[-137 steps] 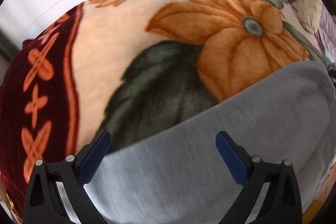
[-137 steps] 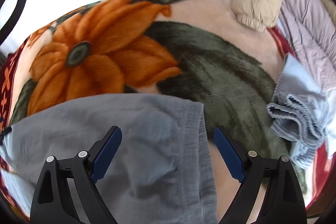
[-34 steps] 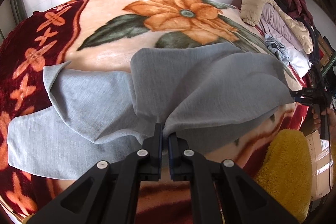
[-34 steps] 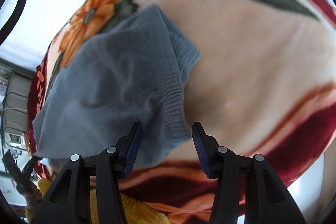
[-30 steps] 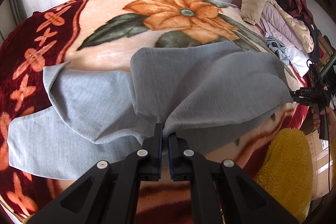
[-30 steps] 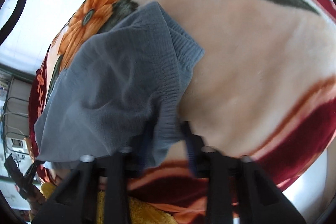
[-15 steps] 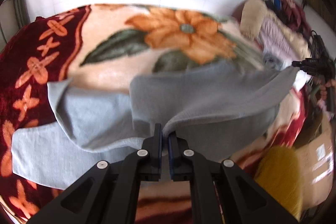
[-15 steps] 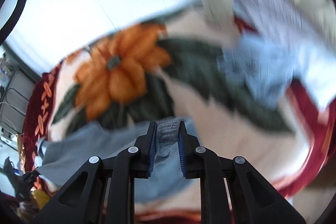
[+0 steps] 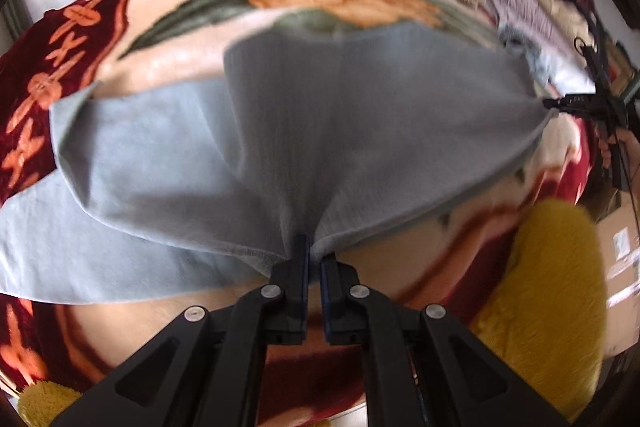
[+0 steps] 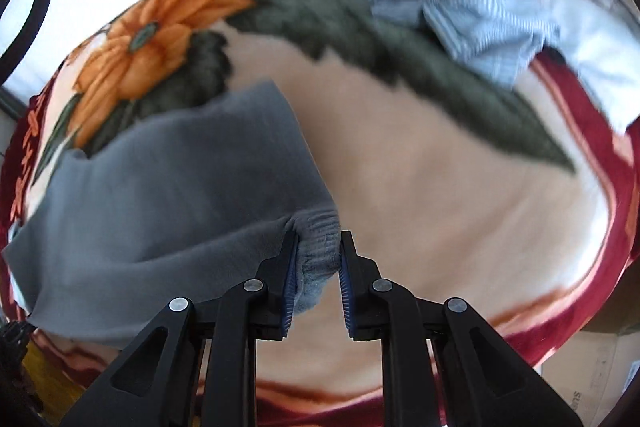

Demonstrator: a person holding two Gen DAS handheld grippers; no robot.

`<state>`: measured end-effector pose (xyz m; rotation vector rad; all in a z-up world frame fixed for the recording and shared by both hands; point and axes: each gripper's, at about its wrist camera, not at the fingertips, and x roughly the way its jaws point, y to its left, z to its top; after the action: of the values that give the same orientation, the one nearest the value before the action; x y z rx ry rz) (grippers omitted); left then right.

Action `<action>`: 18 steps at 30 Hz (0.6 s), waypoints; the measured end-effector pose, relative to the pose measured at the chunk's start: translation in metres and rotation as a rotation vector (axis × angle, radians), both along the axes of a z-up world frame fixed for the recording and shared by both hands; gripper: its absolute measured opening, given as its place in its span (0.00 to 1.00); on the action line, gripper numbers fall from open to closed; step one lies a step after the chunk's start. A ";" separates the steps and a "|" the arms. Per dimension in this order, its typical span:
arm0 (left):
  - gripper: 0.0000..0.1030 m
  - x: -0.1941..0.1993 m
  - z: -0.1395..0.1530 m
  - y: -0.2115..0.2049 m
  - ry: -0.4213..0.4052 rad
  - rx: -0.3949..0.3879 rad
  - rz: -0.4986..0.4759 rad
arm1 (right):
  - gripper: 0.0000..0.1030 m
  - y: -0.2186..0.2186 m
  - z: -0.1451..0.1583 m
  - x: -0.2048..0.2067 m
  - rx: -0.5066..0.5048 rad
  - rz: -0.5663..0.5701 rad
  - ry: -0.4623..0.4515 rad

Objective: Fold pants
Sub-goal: 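Open both grippers and release the folded pants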

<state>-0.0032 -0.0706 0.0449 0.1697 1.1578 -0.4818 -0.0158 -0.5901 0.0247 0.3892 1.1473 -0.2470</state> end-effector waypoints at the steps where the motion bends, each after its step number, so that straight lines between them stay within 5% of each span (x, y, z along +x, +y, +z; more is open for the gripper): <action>1: 0.05 -0.002 -0.003 -0.001 0.002 0.011 -0.001 | 0.19 0.000 -0.005 -0.003 0.008 -0.010 -0.003; 8: 0.10 0.000 0.003 0.012 0.053 -0.061 0.047 | 0.45 -0.009 -0.011 -0.016 0.000 -0.091 -0.020; 10: 0.17 0.000 0.010 0.017 0.051 -0.063 0.054 | 0.45 -0.008 -0.009 -0.022 0.005 -0.113 -0.018; 12: 0.34 -0.002 0.017 0.024 0.044 -0.061 0.067 | 0.45 -0.004 -0.004 -0.026 -0.024 -0.123 -0.021; 18: 0.40 -0.004 0.036 0.051 0.010 -0.063 0.129 | 0.45 0.037 0.030 -0.032 -0.169 -0.063 -0.035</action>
<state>-0.0076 -0.0191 0.0810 0.0372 1.1540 -0.4050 -0.0475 -0.5535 0.0549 0.2796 1.0724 -0.3887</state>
